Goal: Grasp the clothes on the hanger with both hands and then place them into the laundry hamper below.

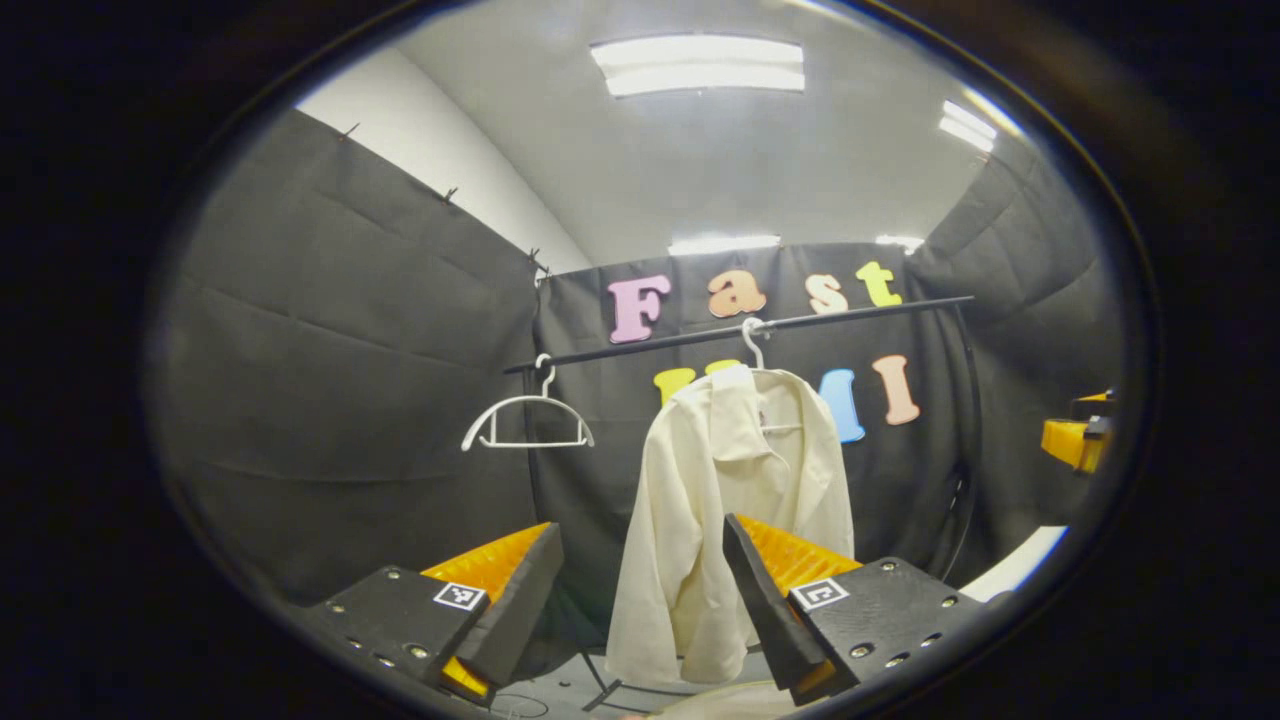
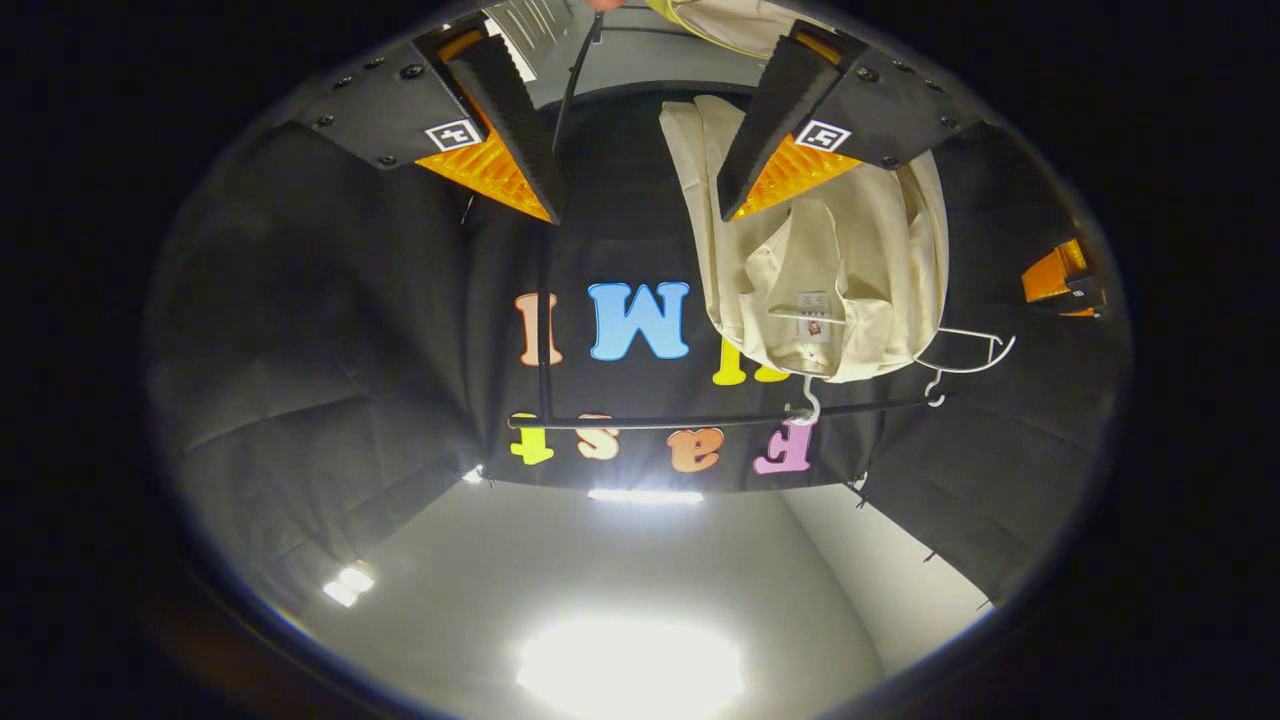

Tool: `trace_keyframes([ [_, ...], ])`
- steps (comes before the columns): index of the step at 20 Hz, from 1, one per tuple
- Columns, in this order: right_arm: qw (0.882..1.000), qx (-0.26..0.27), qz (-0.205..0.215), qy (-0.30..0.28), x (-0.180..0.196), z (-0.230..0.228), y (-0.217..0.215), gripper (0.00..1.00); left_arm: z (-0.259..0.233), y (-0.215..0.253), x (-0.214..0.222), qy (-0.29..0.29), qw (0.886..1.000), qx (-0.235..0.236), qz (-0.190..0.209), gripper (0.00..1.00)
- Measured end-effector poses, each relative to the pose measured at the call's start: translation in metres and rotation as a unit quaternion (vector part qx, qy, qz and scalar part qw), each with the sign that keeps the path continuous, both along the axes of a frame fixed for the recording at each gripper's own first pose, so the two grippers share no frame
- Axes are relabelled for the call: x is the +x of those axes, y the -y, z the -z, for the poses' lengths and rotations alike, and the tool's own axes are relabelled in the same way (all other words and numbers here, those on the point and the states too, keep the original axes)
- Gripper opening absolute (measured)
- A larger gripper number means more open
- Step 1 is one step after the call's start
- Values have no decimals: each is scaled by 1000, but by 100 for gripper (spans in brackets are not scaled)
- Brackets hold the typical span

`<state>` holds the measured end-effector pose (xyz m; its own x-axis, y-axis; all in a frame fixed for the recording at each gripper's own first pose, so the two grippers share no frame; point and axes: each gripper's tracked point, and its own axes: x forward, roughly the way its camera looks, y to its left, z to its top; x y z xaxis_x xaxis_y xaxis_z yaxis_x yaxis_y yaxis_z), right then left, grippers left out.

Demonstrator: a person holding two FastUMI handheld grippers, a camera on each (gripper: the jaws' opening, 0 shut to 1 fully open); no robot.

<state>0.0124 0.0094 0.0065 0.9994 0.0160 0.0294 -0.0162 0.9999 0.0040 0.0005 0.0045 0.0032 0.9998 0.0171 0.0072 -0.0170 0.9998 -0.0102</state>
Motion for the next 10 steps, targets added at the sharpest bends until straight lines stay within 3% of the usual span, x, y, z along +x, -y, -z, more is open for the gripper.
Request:
trace_keyframes([
  [10,1000,-2,-2,-3,3,3,-5,98,-1,1,-1,2,1000,2,4,94],
])
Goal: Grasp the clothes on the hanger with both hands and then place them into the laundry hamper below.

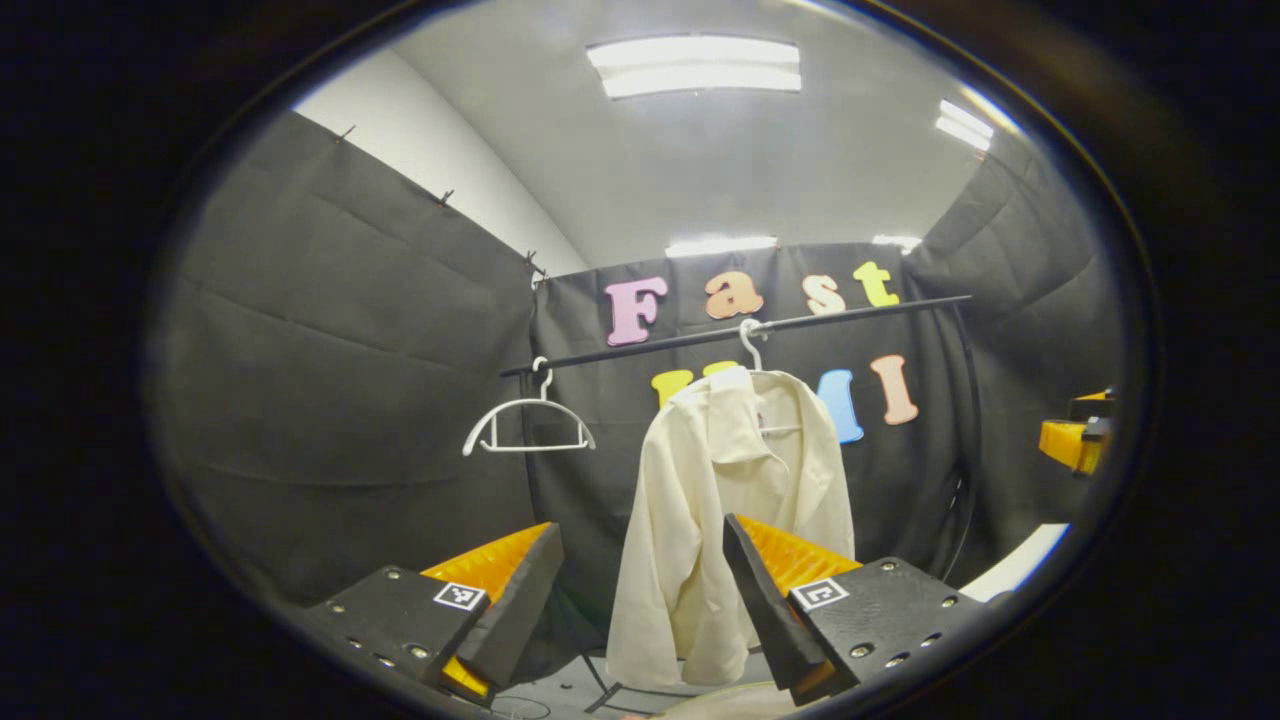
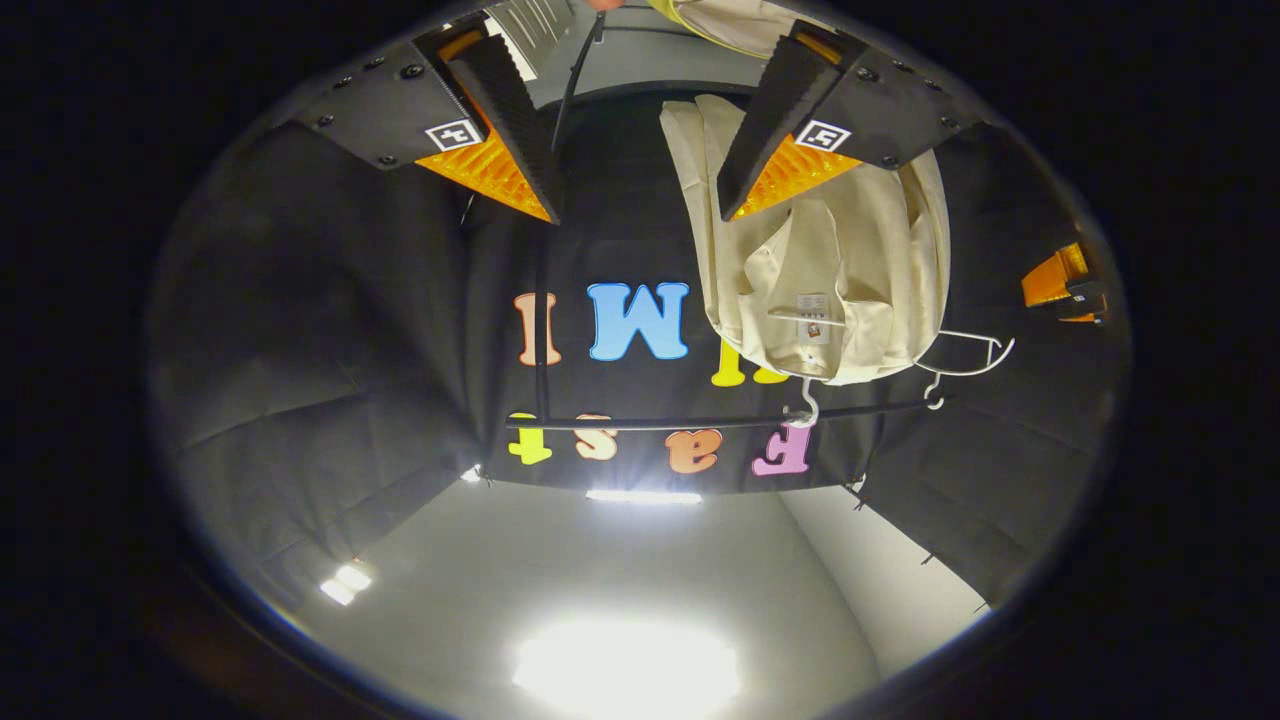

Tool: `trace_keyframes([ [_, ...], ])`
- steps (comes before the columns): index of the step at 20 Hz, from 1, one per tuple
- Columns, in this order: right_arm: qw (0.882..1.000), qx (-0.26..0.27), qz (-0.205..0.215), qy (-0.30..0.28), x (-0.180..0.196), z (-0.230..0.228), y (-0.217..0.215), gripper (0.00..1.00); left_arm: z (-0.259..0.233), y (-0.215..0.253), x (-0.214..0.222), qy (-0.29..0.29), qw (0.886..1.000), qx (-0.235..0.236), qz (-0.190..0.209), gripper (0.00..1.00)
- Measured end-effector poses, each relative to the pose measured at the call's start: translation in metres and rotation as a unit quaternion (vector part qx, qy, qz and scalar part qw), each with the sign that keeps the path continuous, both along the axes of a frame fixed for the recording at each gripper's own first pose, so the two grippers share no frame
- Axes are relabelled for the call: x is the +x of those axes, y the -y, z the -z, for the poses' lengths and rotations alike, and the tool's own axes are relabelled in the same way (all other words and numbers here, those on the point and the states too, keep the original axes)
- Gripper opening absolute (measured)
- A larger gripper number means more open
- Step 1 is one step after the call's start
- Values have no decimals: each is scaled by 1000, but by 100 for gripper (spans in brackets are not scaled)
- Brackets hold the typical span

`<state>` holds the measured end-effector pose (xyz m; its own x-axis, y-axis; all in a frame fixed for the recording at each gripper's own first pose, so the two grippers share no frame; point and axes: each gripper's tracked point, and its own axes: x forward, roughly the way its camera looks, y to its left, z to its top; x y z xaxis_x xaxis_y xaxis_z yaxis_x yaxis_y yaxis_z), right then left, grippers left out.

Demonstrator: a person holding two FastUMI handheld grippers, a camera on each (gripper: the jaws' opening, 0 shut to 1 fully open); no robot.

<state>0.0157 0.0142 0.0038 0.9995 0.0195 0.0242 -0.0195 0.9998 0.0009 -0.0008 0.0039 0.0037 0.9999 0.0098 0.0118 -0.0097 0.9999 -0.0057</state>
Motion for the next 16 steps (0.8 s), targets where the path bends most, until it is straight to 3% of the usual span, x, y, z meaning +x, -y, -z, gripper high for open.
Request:
trace_keyframes([
  [9,1000,5,8,5,16,-10,-12,98,1,-3,18,6,1000,-4,11,94],
  [16,1000,16,-7,8,47,-19,-52,96,-1,-11,29,14,999,-26,36,94],
])
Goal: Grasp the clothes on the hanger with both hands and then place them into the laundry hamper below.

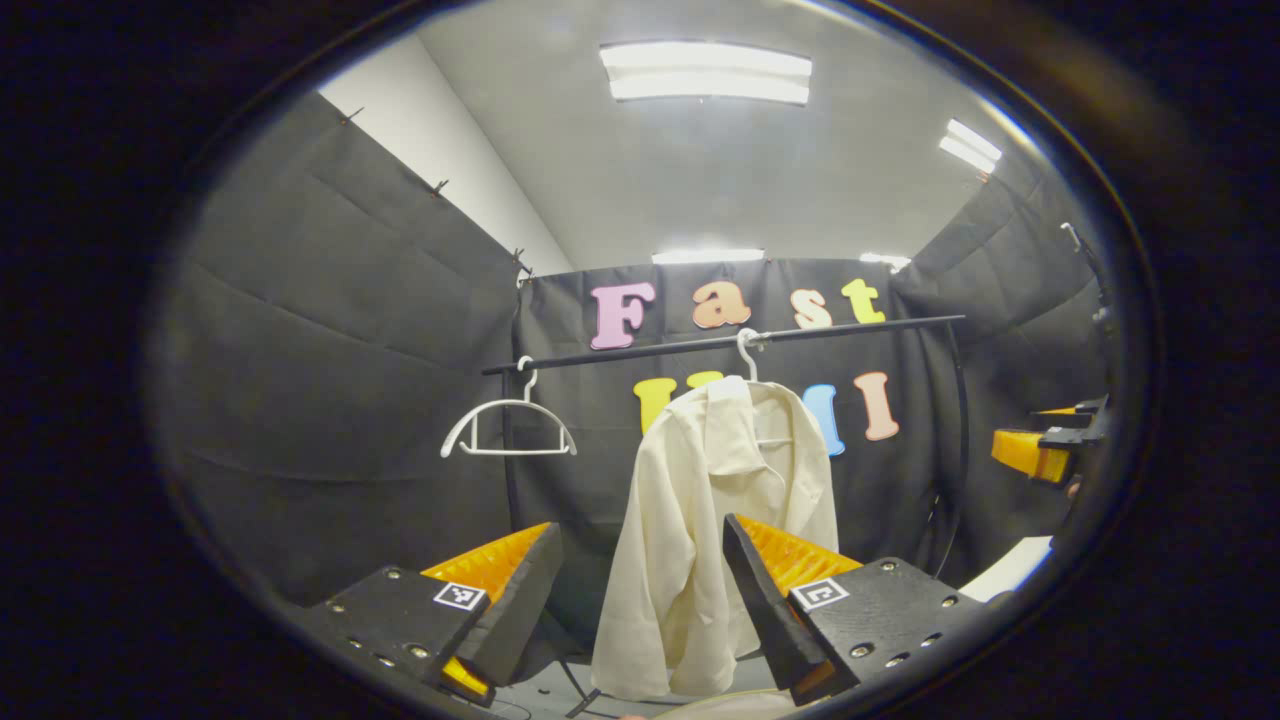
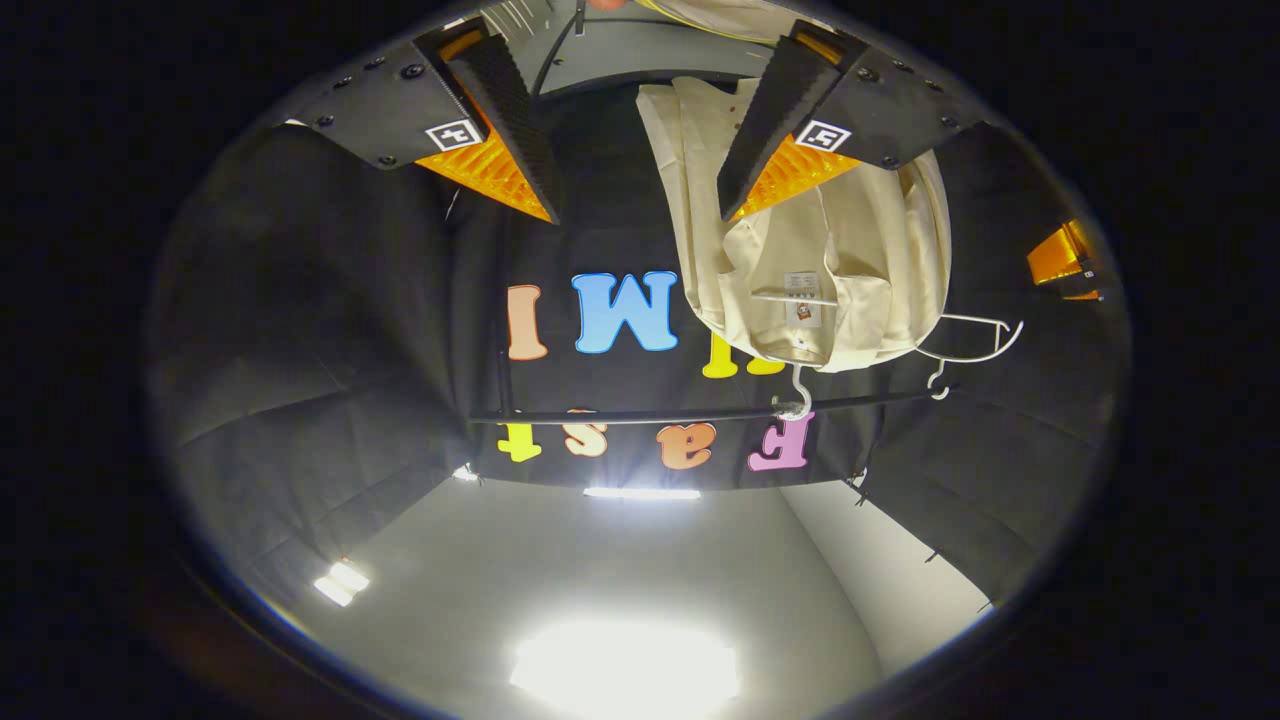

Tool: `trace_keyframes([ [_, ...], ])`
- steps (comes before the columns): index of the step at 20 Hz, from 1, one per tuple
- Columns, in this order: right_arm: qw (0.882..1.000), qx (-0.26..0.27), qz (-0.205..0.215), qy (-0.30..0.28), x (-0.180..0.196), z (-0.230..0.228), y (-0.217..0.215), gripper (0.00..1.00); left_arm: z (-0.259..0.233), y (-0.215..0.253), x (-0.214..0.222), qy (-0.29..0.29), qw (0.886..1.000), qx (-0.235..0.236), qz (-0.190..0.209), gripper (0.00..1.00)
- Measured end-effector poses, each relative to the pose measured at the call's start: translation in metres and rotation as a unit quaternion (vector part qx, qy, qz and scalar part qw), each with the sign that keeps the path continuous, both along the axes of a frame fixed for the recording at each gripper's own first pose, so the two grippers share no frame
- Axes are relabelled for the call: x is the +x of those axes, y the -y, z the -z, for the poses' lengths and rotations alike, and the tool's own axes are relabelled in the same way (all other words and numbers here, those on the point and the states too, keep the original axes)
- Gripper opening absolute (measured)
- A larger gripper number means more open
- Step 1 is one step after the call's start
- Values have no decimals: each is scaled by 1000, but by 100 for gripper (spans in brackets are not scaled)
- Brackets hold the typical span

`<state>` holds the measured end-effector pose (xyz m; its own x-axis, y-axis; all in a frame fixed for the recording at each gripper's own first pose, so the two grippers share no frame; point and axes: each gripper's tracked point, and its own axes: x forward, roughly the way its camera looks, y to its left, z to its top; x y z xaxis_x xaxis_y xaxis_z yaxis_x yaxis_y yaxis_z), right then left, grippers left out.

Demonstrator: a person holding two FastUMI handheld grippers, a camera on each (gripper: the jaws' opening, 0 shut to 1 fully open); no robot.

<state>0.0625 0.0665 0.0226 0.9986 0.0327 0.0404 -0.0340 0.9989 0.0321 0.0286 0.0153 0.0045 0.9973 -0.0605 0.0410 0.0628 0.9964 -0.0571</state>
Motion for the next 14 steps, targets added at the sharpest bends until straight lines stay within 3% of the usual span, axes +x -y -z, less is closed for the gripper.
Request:
trace_keyframes([
  [5,999,-2,-38,0,42,-1,-23,97,-3,18,14,6,1000,0,-6,94],
  [14,991,14,-133,4,142,-2,-69,97,-8,52,47,4,998,14,-64,94],
])
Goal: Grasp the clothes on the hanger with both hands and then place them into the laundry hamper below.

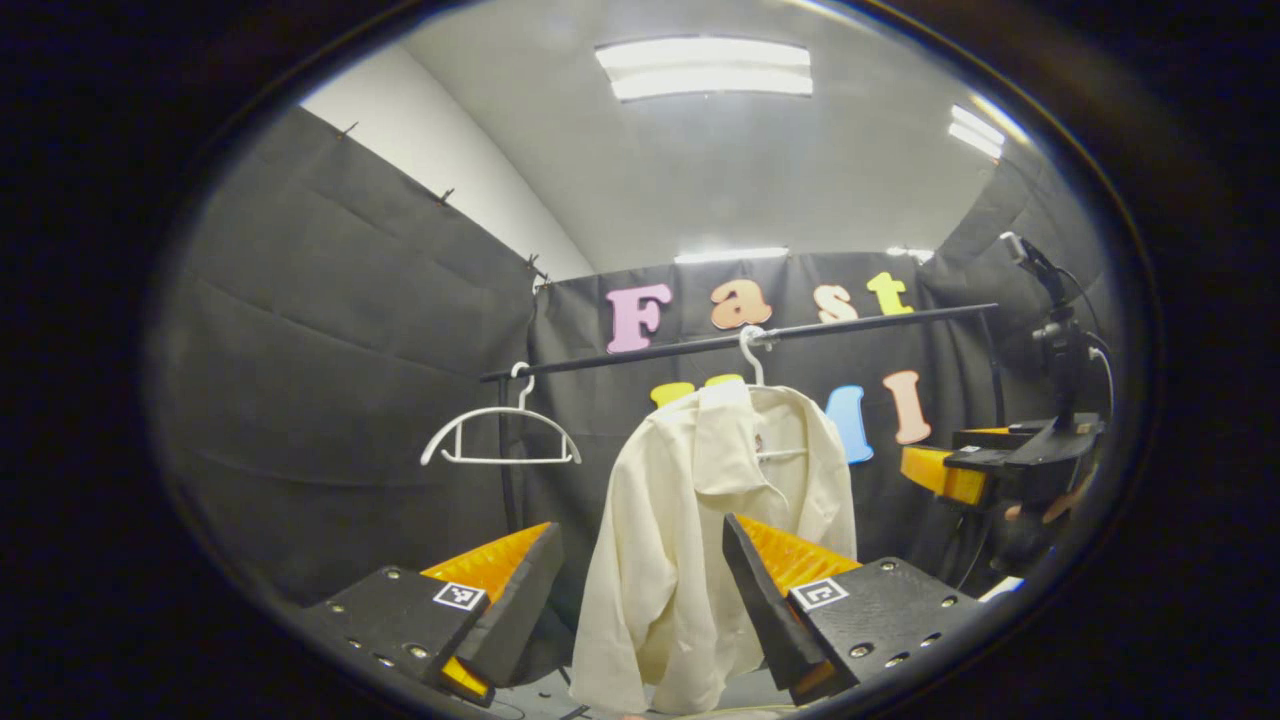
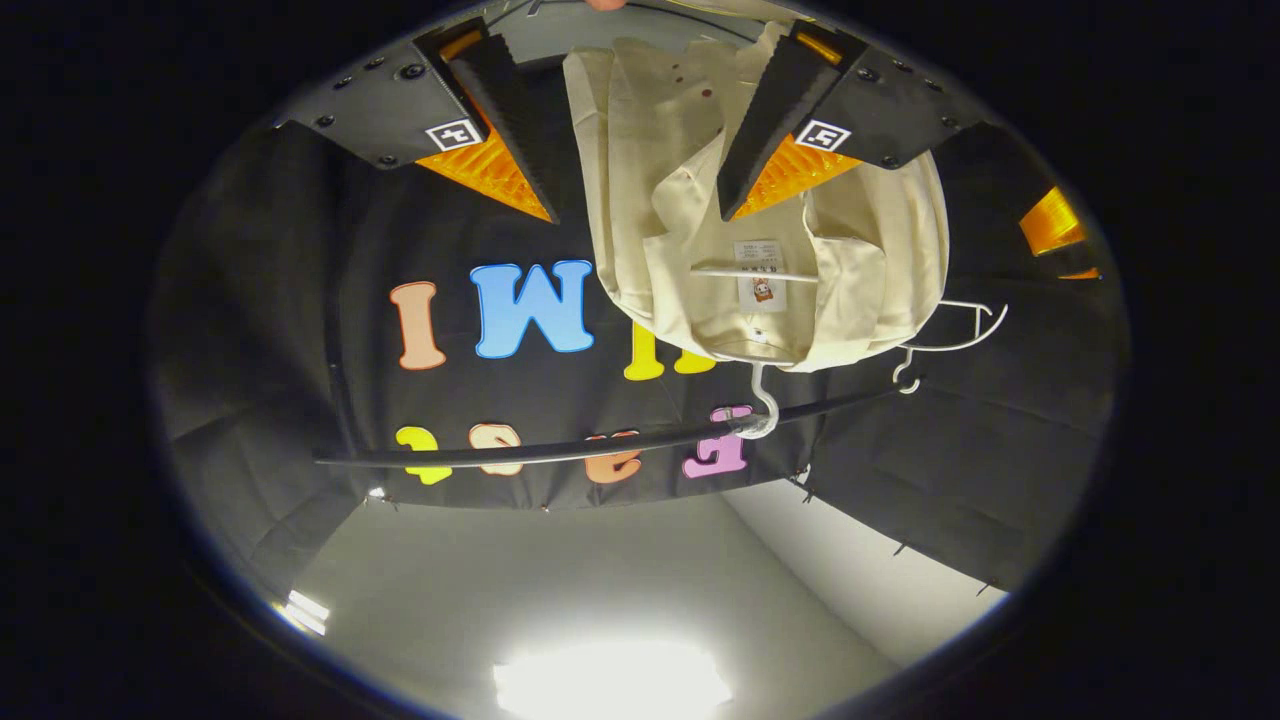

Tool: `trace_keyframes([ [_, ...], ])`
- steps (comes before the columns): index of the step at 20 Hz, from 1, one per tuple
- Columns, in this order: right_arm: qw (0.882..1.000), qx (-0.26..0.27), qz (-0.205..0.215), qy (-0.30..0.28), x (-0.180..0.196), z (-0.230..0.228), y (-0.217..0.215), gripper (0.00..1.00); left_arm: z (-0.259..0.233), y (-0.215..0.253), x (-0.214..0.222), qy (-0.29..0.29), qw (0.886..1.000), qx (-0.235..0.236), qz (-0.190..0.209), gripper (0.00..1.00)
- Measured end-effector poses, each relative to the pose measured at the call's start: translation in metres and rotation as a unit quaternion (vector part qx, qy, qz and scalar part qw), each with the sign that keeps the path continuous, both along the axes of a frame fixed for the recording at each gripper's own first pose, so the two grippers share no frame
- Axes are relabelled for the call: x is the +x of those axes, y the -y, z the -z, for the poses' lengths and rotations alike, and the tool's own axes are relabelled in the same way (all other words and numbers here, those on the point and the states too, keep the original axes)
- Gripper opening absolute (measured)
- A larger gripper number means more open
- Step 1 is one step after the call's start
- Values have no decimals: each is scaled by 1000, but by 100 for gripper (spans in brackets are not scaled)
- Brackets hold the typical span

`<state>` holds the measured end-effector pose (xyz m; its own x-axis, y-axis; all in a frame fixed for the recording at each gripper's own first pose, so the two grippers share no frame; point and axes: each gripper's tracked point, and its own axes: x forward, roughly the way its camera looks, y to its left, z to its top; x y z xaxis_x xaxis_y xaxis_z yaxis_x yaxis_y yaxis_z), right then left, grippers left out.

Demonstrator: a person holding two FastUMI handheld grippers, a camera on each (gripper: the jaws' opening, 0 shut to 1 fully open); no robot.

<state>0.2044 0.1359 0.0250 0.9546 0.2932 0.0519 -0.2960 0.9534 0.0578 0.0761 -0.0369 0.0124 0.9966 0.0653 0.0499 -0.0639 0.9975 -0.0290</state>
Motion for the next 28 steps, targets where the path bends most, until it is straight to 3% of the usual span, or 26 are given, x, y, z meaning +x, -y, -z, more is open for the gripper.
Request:
trace_keyframes([
  [10,998,22,-52,-38,92,31,-57,98,12,-5,13,-20,996,27,-82,94],
  [20,998,9,10,-63,158,63,-68,98,26,-7,-1,-43,989,39,-138,95],
  [28,996,17,40,-75,191,74,-71,95,36,34,18,-50,991,31,-118,94],
])
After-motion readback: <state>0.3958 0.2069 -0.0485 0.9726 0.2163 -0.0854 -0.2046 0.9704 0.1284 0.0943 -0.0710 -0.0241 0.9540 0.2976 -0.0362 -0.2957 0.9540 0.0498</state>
